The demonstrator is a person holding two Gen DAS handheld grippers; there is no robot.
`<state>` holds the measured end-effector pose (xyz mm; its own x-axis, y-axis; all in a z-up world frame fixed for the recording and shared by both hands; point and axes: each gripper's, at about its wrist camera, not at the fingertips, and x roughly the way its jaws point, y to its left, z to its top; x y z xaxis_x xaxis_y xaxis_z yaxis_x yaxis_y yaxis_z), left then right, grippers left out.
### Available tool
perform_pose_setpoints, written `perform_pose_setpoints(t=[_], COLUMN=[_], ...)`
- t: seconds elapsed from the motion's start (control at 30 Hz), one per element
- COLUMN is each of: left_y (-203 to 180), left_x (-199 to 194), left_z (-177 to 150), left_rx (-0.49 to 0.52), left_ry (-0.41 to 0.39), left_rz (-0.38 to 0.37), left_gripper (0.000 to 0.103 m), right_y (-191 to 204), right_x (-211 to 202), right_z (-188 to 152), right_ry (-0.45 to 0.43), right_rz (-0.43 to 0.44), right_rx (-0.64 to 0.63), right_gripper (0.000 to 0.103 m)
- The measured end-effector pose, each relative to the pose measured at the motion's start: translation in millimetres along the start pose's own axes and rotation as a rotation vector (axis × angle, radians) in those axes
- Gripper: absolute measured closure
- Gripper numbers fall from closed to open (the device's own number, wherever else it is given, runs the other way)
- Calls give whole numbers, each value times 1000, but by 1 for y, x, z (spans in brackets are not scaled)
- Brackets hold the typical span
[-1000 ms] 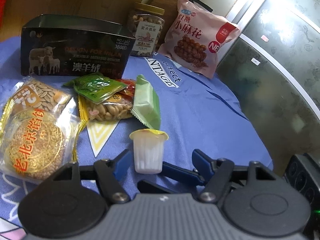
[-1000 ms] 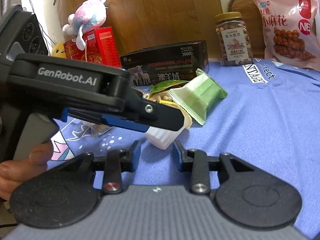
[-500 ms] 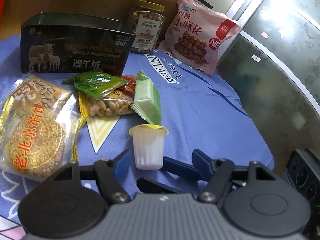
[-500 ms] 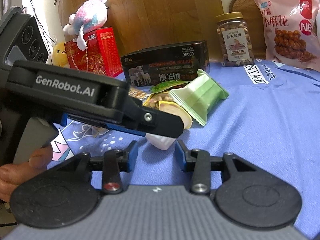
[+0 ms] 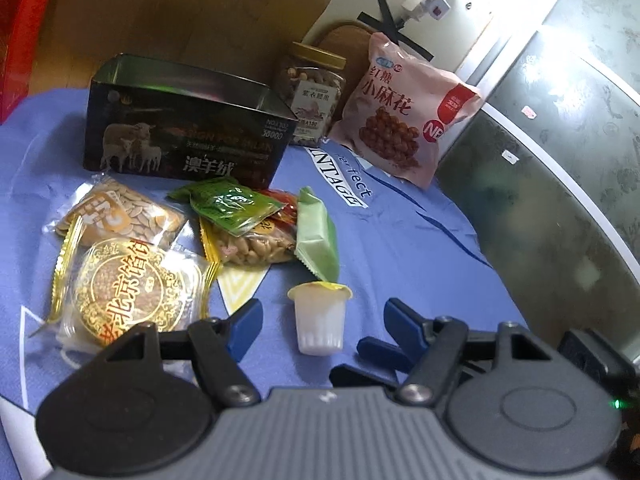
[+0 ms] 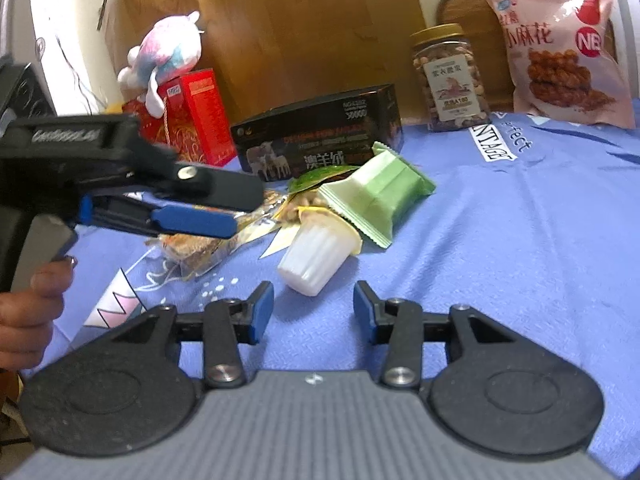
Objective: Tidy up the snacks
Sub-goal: 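Lift the jelly cup and drop it into the black tin, then grasp the light green wrapped packet with the left tool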
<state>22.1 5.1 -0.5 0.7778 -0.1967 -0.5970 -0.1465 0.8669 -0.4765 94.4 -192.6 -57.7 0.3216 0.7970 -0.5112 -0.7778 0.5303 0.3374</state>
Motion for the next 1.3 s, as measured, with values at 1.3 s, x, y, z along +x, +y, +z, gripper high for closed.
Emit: perform_pose_setpoints(t=[1.3], left_y=[47], left_x=[35], left_z=[134], left_rx=[-14], left_ry=[-151], left_rz=[73], left_gripper=[57], right_y=[-28], right_x=[44], right_z=[87], right_ry=[-140], right_rz=[-2], right_rx=[112], right_gripper=[56])
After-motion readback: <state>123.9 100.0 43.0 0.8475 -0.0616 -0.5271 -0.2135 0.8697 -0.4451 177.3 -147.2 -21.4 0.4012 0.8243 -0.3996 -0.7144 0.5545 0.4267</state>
